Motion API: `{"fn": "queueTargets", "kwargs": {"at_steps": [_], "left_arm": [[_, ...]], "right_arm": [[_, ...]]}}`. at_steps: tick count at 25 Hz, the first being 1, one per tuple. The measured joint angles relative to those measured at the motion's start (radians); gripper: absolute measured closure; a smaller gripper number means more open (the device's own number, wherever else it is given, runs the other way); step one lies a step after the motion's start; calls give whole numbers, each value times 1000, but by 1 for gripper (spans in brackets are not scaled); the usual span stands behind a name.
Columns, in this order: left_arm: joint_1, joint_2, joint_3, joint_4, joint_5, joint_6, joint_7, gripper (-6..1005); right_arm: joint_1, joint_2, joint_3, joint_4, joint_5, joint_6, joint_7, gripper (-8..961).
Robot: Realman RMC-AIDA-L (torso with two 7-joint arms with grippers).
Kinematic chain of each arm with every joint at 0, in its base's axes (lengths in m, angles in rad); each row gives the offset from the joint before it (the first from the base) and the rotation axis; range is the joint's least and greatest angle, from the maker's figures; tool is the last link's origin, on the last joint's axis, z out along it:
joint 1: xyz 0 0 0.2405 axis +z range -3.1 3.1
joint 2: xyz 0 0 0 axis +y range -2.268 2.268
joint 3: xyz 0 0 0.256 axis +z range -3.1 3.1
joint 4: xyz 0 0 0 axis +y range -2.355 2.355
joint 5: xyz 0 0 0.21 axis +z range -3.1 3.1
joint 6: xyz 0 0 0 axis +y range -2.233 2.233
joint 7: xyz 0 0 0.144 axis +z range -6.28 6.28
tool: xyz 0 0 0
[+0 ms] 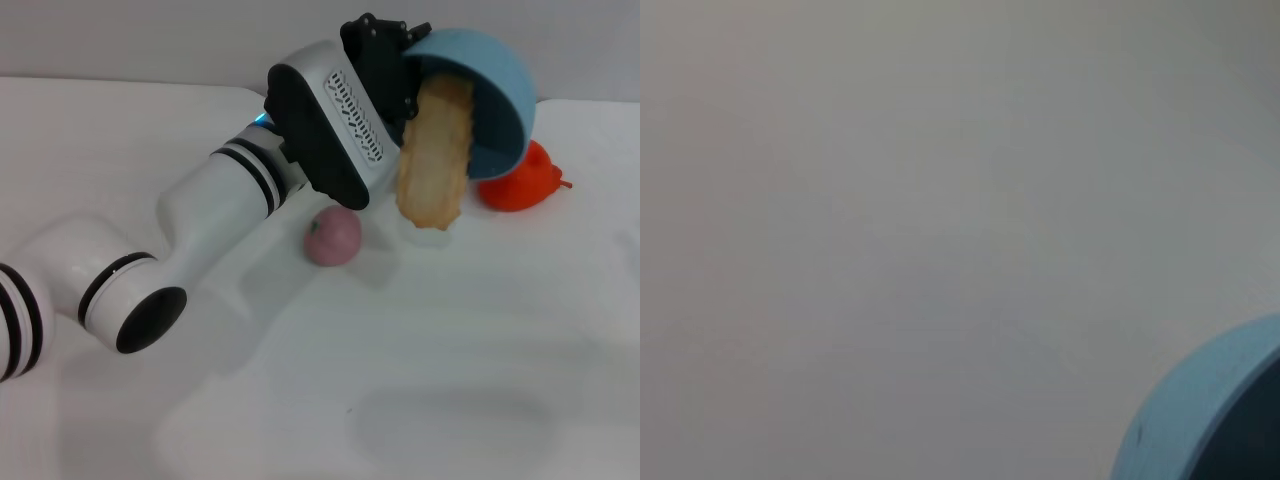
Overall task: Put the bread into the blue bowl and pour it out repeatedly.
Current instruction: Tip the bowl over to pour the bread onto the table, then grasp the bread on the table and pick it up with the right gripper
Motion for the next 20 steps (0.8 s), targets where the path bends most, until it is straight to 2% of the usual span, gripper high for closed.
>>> {"fn": "queueTargets", "kwargs": {"at_steps": [4,9,16,20], "left_arm": [[12,0,14,0,-21,22,18,999],[49,0,24,0,-51,138,21,999],[52,0,25,8,-146,130,13,999],[55,1,-9,79,-308,40,9,999]], "right_arm": [[5,1,0,1,-21,-1,0,523],[8,3,0,2,-30,-1,0,523],[24,0,0,3,-72,5,0,523],[51,-2,0,-12,-153,15,1,524]]}}
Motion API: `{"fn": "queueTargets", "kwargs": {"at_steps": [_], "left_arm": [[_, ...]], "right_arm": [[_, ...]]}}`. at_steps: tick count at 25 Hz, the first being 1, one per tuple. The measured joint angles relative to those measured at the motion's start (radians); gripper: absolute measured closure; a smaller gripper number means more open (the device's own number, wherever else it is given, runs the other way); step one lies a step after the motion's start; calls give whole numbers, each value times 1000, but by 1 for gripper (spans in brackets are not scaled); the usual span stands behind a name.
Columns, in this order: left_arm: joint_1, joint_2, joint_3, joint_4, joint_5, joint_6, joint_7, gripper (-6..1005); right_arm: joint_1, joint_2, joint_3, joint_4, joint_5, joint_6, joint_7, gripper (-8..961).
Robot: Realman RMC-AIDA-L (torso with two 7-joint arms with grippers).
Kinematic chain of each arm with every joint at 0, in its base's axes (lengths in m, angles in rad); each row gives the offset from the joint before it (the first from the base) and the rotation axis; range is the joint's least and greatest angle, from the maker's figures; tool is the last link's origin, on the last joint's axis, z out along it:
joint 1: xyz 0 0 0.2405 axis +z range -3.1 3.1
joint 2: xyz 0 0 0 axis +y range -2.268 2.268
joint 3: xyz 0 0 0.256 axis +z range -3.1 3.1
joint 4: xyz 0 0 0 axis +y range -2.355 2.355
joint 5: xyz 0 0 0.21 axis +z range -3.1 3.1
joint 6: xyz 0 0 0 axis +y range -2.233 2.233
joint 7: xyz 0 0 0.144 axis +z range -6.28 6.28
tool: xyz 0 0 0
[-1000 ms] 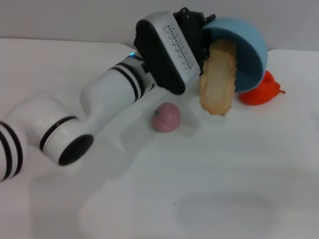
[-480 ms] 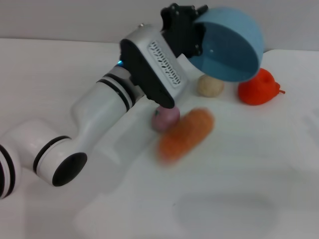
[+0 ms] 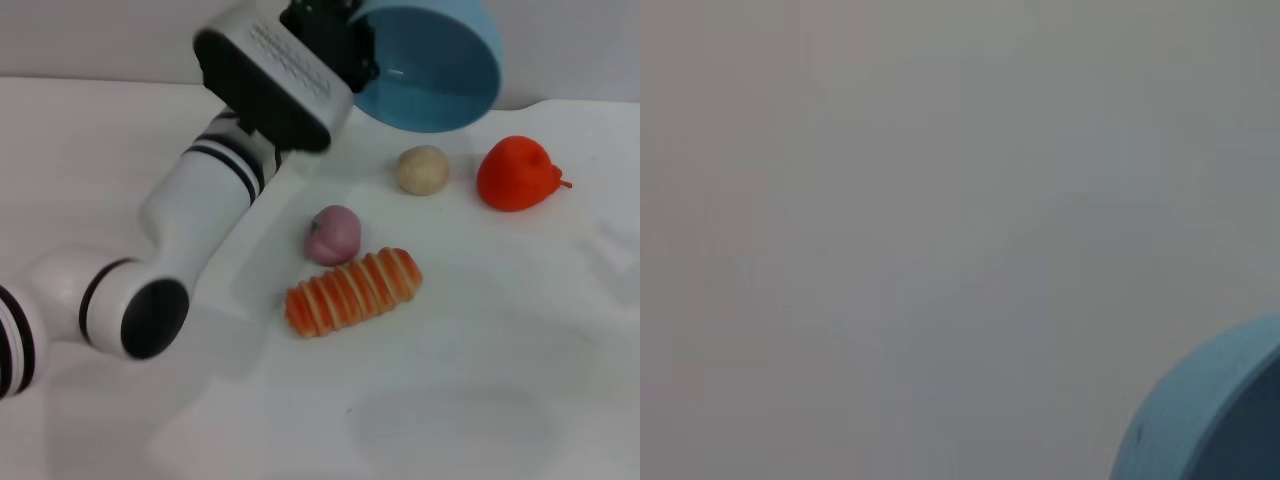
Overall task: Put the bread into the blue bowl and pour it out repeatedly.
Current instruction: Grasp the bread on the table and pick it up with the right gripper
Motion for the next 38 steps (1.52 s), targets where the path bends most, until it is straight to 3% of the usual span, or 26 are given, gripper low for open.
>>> {"fn": "queueTargets", "kwargs": {"at_steps": [5,8,9,10,11,17,20,26,32,38], "left_arm": [[28,8,-135,117,-121,-249,2,1000],[76,9,-275,202,-137,-456,0,1000],[110,11,-381,257,-163,-594,-7,1000],[110,11,-381,257,-163,-594,-7,1000],[124,12,-439,281,-189,-675,-21,1000],[155,18,-771,334,-249,-1114,-166,1000],[161,21,-874,330,-244,-1250,-191,999],[209,22,-978,332,-245,-1382,-195,1000],[231,24,-984,336,-249,-1399,-195,999],[231,24,-986,336,-243,-1410,-195,1000]], "right_arm": [[44,0,0,-46,-117,34,16,524],[75,2,-3,-71,-191,55,30,522],[90,2,-7,-81,-226,64,40,521],[100,2,-11,-89,-256,73,52,520],[115,2,-18,-101,-290,85,68,520],[211,2,-140,-170,-495,155,185,516],[259,3,-227,-203,-569,185,237,513],[362,1,-432,-279,-778,221,372,509],[481,4,-670,-287,-951,273,487,473],[523,6,-873,-287,-1018,414,563,404]]}}
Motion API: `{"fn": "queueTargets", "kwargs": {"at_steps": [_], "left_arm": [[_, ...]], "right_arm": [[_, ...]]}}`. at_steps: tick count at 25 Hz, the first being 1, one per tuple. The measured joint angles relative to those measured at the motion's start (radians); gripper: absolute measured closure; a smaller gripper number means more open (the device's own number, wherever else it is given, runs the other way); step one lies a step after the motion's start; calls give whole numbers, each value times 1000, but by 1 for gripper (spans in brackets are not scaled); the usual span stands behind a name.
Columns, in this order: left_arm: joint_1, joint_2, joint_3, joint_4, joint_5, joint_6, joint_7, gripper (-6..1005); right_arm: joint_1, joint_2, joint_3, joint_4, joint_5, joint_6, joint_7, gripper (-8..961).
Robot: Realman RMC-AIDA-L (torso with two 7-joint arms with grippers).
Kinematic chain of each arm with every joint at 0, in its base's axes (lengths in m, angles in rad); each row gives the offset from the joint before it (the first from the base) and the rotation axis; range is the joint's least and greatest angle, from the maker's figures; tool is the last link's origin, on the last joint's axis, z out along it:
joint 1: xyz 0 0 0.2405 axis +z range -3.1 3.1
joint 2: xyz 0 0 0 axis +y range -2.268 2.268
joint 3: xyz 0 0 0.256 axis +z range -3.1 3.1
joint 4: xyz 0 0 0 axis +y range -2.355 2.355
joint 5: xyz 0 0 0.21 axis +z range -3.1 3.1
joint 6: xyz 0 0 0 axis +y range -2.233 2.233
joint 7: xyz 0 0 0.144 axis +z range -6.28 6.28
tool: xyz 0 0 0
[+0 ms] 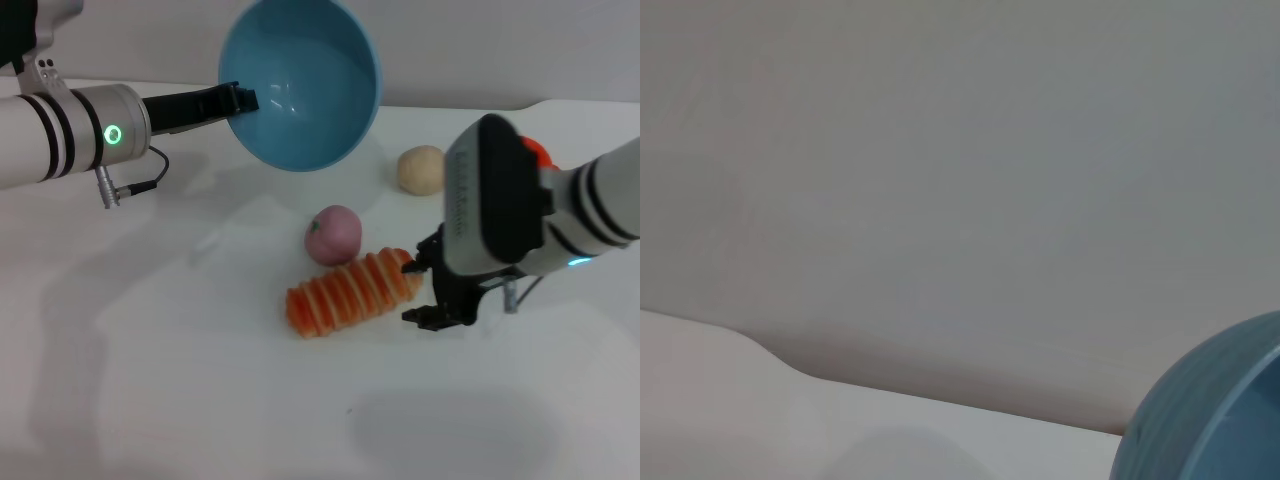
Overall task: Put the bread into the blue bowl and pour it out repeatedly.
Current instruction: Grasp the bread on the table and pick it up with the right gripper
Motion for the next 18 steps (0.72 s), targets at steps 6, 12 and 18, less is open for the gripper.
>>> {"fn": "queueTargets", "kwargs": {"at_steps": [6,12,18], "left_arm": [[4,0,-1,0,0,0,0,999],[6,3,-5,0,0,0,6,1000],[8,3,-14,0,0,-2,9,1000]], "right_arm": [[-17,3,-135,-10,-2,142,1,394],[-32,3,-252,-2,-3,262,1,414],[-46,3,-312,2,-25,362,1,433]]}}
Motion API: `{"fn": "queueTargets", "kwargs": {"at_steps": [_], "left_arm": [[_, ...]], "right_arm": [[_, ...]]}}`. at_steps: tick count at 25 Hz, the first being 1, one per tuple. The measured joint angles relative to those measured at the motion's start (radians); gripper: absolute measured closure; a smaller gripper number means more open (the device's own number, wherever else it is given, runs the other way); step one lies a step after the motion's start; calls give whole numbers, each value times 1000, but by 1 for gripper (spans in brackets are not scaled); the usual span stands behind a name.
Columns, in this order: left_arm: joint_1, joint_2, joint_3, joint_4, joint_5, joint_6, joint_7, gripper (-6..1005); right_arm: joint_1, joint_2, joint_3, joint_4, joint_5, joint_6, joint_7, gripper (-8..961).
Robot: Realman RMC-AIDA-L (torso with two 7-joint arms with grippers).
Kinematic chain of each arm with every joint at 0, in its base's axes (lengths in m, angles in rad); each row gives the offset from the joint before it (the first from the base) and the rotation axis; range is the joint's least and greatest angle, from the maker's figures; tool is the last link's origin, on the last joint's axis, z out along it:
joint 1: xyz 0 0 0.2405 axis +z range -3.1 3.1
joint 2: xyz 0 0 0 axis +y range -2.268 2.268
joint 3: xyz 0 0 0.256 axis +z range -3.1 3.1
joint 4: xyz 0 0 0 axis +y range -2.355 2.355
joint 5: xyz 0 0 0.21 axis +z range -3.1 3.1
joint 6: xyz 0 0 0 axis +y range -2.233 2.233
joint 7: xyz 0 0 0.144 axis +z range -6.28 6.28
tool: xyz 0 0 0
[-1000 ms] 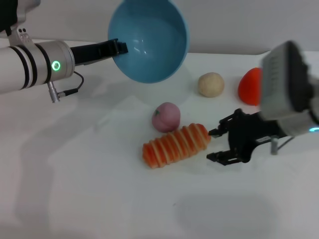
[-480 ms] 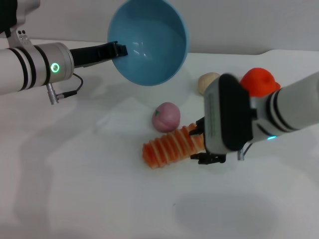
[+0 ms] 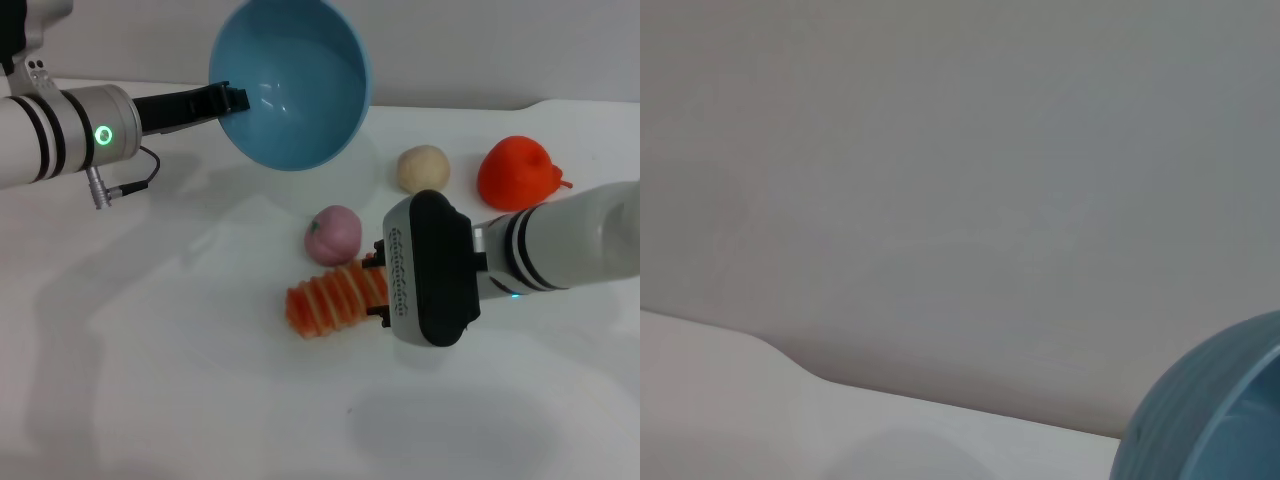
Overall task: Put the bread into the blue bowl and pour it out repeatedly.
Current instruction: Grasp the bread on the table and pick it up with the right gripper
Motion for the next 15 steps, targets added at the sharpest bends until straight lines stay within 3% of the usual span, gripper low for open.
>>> {"fn": "queueTargets", "kwargs": {"at_steps": [9,15], "left_arm": [[2,1,-2,0,5,-5,2,1001],[0,2,-3,0,7,-5,4,1000]], "right_arm": [[-5,4,-127,102,6,208,0,463],[-8,6,-158,142,40,285,0,482]]}}
